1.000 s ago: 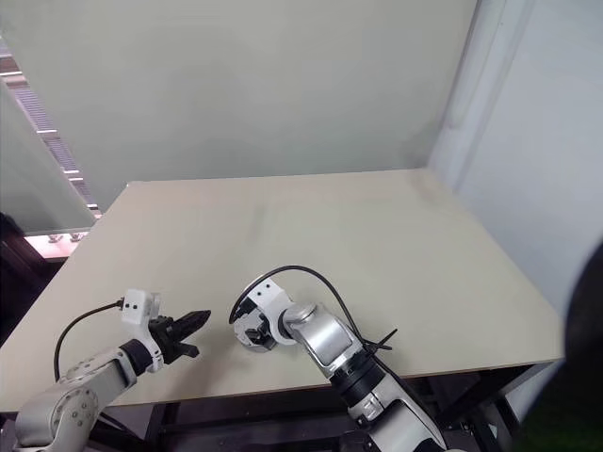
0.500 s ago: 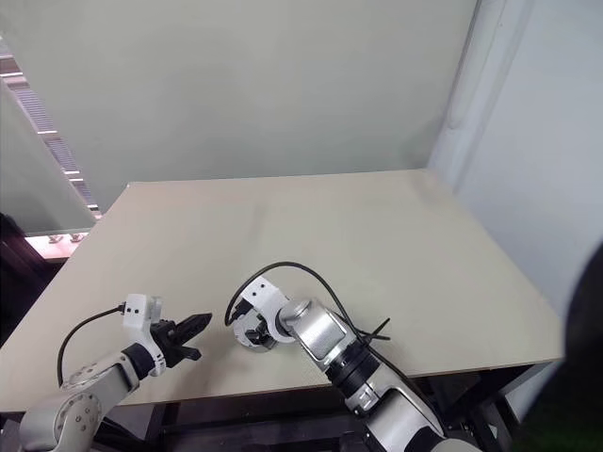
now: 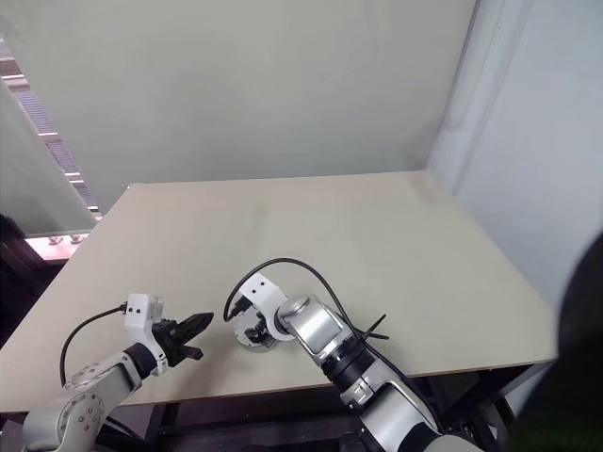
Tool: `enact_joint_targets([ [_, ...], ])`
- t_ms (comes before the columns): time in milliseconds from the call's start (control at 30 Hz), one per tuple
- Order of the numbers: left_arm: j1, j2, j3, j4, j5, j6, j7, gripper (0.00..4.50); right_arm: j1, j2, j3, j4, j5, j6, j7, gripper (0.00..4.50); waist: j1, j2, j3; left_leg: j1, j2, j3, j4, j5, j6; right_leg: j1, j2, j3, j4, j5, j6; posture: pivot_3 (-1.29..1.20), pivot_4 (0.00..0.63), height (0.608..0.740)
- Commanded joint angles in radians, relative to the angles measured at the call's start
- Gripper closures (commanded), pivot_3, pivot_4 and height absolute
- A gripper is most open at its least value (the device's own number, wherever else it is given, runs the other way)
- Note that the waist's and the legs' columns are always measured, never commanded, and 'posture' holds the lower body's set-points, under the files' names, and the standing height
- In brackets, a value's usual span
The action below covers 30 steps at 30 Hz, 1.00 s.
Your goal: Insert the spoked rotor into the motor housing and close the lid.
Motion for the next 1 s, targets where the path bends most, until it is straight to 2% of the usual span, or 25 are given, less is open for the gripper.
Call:
enact_joint_targets([
  [33, -0.025, 0.000, -0.005, -0.003, 0.005, -0.021, -0.008, 4.50, 0.005, -0.027, 0.038, 0.051, -0.029, 0.020, 0.002, 1.28, 0.000, 0.000, 0.000, 0.000, 0.000, 0.000, 0.000, 0.000, 0.000, 0.000, 0.000, 0.000, 0.000, 0.000, 0.000, 0.00, 0.000, 0.740],
  [633, -0.053, 0.004, -0.033, 0.025, 0.026, -0.023, -0.028, 4.50, -0.016, -0.070, 0.062, 0.053, -0.033, 0.033, 0.039, 1.28, 0.000, 0.000, 0.000, 0.000, -0.001, 0.000, -0.002, 0.000, 0.000, 0.000, -0.001, 0.000, -0.002, 0.000, 0.000, 0.00, 0.000, 0.740],
  [1000, -0.140, -0.008, -0.132, 0.139, 0.109, -0.035, -0.039, 4.50, -0.024, -0.083, 0.064, 0.055, -0.034, 0.034, 0.058, 1.28, 0.001, 0.000, -0.001, -0.001, -0.002, -0.001, -0.003, 0.000, 0.000, 0.000, -0.001, 0.000, -0.003, 0.000, 0.000, 0.00, 0.000, 0.740],
])
